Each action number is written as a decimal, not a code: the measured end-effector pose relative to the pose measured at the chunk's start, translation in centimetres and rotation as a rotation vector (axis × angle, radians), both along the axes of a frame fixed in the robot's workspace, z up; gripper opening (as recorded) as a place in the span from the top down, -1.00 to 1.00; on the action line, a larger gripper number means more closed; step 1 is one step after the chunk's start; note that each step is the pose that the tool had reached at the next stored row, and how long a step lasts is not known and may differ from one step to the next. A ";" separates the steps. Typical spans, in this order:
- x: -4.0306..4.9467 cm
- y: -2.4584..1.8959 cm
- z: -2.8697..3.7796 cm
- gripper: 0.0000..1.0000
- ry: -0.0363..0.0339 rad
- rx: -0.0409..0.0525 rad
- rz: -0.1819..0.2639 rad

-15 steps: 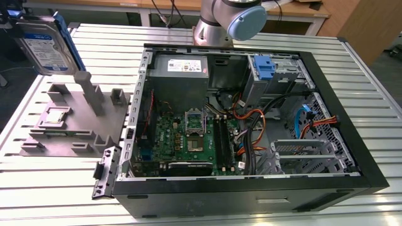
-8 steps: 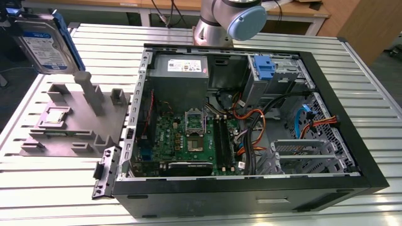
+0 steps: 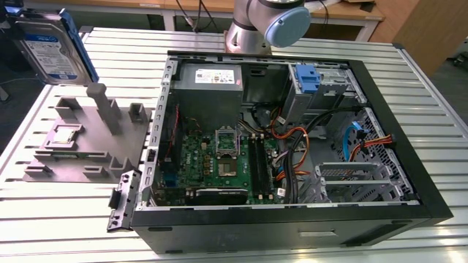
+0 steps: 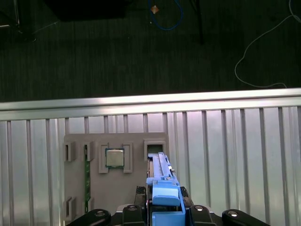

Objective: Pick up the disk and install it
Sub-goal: 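Pick up the disk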

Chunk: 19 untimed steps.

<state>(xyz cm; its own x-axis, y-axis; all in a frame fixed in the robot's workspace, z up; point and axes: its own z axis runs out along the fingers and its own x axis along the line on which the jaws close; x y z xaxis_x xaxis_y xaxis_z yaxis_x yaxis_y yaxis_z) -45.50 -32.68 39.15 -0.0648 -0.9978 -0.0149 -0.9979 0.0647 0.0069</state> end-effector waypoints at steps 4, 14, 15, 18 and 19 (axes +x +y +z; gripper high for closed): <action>0.00 0.00 0.22 0.26 -0.0001 0.0000 0.000; 0.00 0.00 0.74 0.26 -0.0001 0.0000 0.000; 0.00 0.00 0.76 0.26 -0.0001 0.0000 0.000; 0.00 0.00 0.77 0.26 0.0000 -0.0003 0.000; 0.00 0.00 0.77 0.26 0.0000 -0.0003 0.000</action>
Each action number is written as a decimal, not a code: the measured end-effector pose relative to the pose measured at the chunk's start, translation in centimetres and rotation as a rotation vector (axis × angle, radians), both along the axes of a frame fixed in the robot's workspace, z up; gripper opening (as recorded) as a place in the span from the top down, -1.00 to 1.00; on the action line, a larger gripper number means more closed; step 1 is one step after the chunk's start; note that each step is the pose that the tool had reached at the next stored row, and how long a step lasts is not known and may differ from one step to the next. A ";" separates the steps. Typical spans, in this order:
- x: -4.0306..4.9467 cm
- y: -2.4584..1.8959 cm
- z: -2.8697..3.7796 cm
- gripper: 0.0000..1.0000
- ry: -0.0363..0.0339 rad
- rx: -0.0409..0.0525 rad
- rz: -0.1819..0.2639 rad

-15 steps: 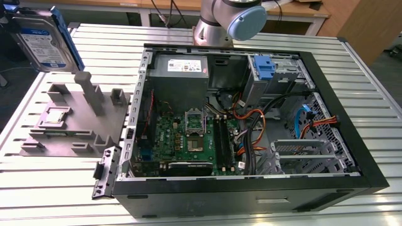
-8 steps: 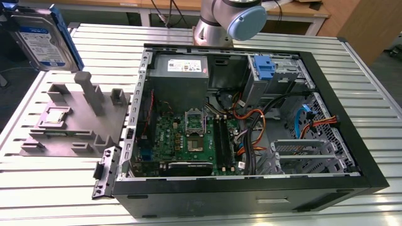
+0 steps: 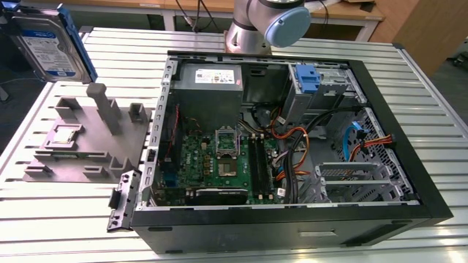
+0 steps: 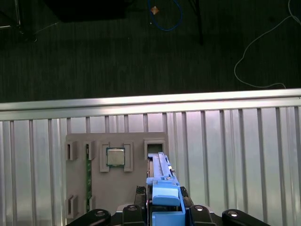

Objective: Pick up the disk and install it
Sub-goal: 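Pick up the disk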

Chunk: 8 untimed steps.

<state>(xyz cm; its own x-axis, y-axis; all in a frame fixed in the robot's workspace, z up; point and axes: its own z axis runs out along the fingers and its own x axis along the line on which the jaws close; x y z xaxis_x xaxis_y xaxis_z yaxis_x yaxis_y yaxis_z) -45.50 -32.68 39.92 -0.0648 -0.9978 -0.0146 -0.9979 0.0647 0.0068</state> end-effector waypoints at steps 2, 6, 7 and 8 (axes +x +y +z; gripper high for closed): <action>0.00 0.00 0.05 0.26 0.0001 -0.0001 0.000; 0.00 0.00 0.19 0.26 0.0000 0.0000 0.000; 0.00 0.00 0.23 0.26 0.0000 0.0000 0.000; 0.00 0.00 0.28 0.26 0.0000 0.0000 0.000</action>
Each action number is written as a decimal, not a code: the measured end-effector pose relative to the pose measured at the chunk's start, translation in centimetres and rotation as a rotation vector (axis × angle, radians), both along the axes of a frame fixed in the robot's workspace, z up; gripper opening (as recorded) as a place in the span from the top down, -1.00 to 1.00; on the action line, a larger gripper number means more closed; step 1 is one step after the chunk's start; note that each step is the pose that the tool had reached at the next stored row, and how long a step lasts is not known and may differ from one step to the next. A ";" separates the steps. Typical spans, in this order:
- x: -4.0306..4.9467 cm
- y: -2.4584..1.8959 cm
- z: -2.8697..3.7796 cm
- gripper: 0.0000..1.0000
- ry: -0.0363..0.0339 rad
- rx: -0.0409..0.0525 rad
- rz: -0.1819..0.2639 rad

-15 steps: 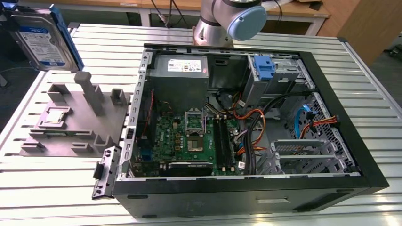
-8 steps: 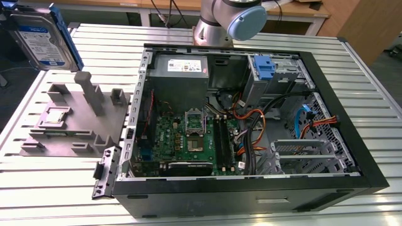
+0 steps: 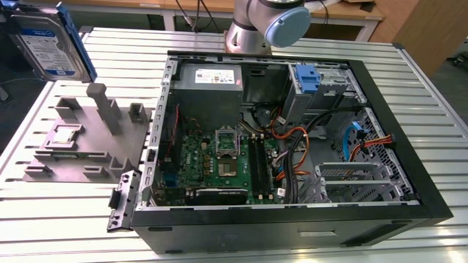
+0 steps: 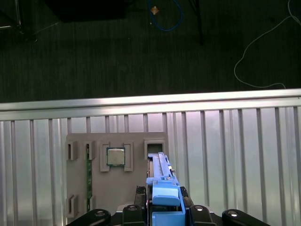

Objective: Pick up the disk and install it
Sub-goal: 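Pick up the disk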

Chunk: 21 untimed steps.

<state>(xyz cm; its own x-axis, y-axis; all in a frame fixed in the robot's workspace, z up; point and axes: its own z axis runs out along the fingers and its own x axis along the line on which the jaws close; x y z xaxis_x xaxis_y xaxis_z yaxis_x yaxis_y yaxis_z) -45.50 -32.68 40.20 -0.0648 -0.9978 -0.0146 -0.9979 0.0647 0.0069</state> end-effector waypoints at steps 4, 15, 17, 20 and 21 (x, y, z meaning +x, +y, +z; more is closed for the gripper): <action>0.00 0.00 0.19 0.26 0.0000 0.0000 0.000; 0.00 0.00 0.75 0.26 0.0000 0.0000 0.000; 0.00 0.00 0.85 0.26 0.0000 0.0000 0.000; 0.00 0.00 1.00 0.26 0.0001 0.0000 0.000; 0.00 0.00 1.05 0.26 0.0000 0.0000 0.000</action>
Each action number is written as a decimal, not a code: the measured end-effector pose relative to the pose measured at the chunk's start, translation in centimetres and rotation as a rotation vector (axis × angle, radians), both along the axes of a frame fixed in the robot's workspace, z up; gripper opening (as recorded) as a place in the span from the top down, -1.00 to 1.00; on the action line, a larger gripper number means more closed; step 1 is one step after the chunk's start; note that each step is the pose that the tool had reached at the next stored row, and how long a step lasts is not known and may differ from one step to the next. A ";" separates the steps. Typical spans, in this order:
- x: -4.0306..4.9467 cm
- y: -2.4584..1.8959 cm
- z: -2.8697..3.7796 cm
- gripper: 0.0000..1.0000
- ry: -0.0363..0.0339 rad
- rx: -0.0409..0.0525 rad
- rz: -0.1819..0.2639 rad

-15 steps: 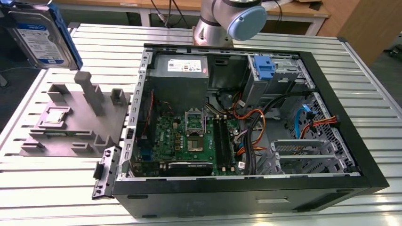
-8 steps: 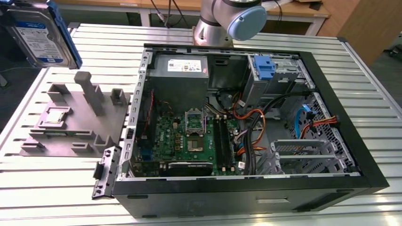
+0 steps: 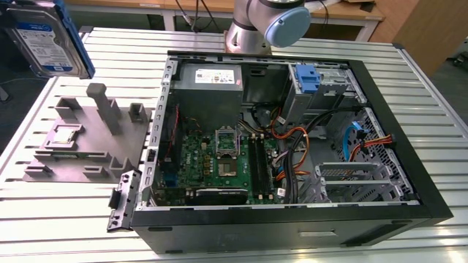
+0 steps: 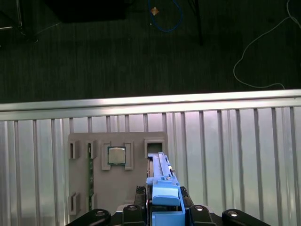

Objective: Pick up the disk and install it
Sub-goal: 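Pick up the disk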

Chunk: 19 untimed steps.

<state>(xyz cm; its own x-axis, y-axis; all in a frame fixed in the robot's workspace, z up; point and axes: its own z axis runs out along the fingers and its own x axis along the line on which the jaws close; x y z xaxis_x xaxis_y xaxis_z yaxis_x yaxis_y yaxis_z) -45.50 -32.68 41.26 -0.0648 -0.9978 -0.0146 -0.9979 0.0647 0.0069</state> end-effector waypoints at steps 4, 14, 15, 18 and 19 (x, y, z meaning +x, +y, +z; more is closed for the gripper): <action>0.00 0.00 0.21 0.26 0.0000 0.0000 0.000; 0.00 0.00 0.71 0.26 0.0000 0.0000 0.000; 0.00 0.00 0.75 0.26 0.0001 0.0000 0.000; 0.00 0.00 0.81 0.26 0.0000 0.0003 0.000; 0.00 0.00 0.81 0.26 0.0000 0.0003 0.000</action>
